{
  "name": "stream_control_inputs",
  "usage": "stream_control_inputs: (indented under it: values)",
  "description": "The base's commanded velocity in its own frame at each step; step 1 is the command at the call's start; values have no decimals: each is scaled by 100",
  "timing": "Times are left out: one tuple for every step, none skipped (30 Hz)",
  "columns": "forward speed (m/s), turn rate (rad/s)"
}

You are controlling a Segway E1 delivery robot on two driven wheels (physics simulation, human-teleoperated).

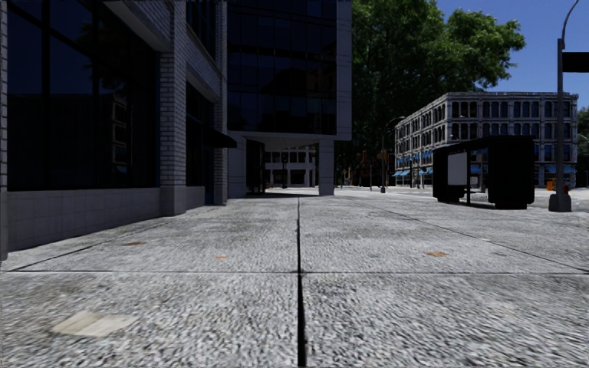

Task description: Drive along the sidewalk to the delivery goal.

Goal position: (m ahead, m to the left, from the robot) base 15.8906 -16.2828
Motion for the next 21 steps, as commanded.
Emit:
stream_control_inputs:
  values:
    - [200, -82]
    - [200, -82]
    - [200, -82]
    - [200, -82]
    - [200, -82]
    - [200, -82]
    - [200, -82]
    - [200, -82]
    - [200, -76]
    - [200, 0]
    - [200, 0]
    - [200, 0]
    - [200, 0]
    - [200, 0]
    - [200, 0]
    - [200, 0]
    - [200, 0]
    - [200, 0]
    - [200, 0]
    - [200, 0]
    - [200, 0]
